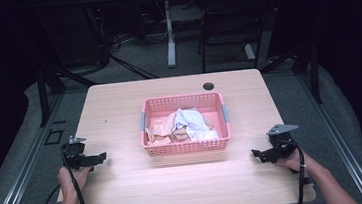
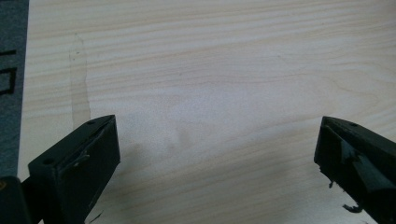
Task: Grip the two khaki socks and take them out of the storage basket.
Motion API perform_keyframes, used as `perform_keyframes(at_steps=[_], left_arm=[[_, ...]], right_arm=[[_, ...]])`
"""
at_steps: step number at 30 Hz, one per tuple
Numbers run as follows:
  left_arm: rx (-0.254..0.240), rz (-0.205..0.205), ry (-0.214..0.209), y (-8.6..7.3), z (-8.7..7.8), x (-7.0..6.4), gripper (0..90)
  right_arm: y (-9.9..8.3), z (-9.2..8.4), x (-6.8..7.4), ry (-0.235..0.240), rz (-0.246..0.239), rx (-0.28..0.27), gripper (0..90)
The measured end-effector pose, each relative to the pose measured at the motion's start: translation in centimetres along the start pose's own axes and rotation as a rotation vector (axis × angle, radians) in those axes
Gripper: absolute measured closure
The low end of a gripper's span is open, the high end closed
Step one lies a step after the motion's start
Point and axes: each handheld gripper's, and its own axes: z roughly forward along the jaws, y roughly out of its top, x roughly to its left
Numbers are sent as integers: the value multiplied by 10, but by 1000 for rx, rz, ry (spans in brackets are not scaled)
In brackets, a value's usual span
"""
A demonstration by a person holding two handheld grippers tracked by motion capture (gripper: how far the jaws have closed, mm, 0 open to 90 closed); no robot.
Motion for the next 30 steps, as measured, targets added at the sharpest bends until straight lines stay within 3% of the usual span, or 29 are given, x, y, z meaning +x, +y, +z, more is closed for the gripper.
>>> perform_keyframes(at_steps=[8, 19, 30], left_arm=[[-19, 8, -17, 14, -19, -8, 3], [-25, 13, -40, 28, -31, -13, 3], [-36, 62, -80, 52, -43, -31, 3]], right_arm=[[0, 0, 0, 0, 0, 0, 0], [0, 0, 0, -2, 2, -2, 0], [0, 0, 0, -3, 4, 0, 0]])
